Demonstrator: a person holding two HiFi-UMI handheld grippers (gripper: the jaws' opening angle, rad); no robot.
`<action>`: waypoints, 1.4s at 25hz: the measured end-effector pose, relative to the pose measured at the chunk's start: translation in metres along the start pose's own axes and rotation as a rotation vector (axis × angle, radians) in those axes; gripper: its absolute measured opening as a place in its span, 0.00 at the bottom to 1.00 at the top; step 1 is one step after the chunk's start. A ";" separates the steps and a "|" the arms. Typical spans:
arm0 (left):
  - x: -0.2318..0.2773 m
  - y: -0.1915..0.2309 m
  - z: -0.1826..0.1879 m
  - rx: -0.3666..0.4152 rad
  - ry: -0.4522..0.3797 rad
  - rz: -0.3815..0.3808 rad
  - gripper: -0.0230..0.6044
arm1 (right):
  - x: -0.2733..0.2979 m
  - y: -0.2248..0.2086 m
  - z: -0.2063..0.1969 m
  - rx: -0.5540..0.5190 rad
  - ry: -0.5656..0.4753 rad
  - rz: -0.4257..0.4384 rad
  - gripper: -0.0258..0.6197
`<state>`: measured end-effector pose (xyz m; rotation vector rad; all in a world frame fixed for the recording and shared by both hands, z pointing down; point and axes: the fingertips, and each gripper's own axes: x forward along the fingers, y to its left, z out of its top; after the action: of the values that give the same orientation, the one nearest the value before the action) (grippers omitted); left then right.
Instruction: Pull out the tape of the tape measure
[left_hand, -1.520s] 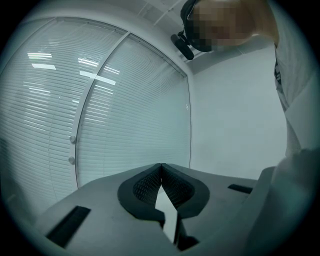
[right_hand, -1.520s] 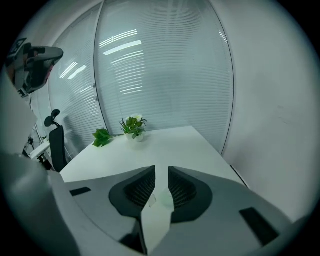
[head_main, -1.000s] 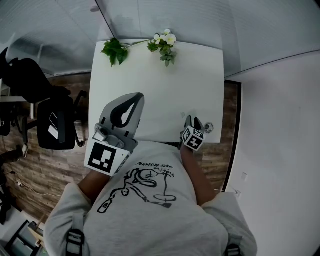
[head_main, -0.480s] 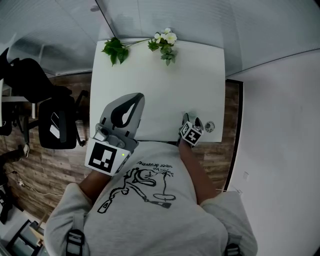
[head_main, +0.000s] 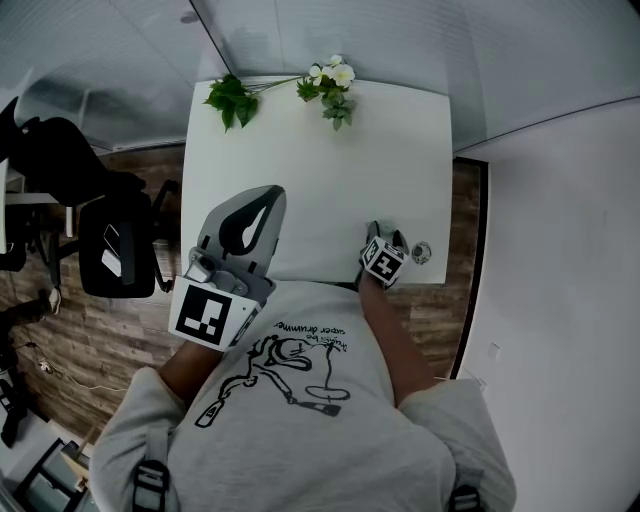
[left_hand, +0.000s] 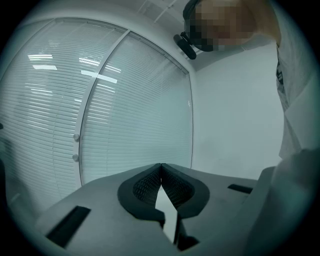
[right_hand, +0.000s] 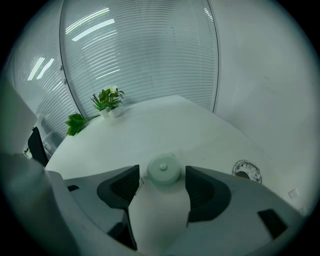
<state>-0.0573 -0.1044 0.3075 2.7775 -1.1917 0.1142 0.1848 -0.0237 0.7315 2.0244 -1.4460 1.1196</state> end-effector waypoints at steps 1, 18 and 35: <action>0.000 0.000 0.000 0.000 0.001 0.001 0.07 | 0.000 0.000 0.000 -0.007 0.000 -0.003 0.50; -0.001 -0.005 0.001 0.006 0.002 0.003 0.07 | -0.002 -0.003 0.000 -0.089 -0.019 -0.012 0.46; 0.001 -0.010 0.002 0.010 0.005 0.007 0.07 | -0.004 0.000 0.004 -0.147 -0.005 0.032 0.38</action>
<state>-0.0495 -0.0986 0.3049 2.7801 -1.2034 0.1275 0.1859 -0.0243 0.7259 1.9105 -1.5221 0.9903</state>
